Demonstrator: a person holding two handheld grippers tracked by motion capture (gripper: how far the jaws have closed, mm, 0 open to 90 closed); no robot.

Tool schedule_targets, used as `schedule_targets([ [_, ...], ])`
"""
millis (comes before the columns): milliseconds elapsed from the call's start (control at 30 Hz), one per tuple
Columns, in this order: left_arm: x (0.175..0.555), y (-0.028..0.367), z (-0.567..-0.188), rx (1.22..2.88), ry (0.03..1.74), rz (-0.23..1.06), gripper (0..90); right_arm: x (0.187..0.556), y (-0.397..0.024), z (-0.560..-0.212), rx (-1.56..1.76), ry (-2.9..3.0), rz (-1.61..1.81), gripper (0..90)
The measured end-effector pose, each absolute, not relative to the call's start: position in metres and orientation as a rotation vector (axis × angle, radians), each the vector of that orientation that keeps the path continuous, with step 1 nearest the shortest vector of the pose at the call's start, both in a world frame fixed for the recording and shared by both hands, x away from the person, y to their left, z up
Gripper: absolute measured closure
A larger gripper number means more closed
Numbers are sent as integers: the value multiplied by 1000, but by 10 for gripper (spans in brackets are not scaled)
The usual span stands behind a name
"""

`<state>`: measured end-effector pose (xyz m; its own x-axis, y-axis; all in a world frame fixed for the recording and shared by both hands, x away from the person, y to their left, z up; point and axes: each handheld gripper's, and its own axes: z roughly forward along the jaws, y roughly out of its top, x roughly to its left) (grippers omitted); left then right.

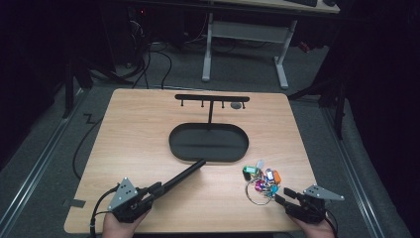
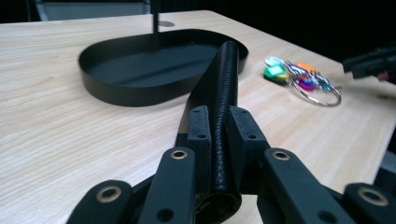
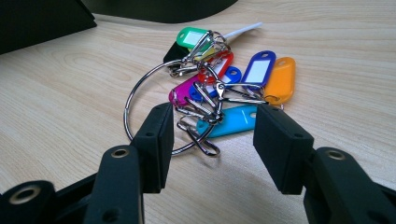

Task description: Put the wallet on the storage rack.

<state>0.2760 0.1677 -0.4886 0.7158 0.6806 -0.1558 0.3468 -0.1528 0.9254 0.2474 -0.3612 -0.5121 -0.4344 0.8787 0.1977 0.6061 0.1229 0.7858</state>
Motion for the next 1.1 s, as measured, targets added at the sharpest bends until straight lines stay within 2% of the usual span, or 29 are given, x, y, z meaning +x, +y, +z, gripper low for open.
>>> schedule_targets([
  [300, 289, 181, -493, 1694, 870, 352, 779, 247, -361, -512, 1459, 2093, 1216, 487],
  [667, 292, 184, -495, 1684, 881, 402, 757, 248, -360, -513, 1455, 2097, 1213, 487],
  [833, 293, 182, -497, 1702, 890, 406, 663, 248, -360, -513, 1458, 2099, 1210, 487],
  [1100, 291, 176, -499, 1752, 870, 427, 620, 248, -360, -513, 1456, 2101, 1214, 486],
])
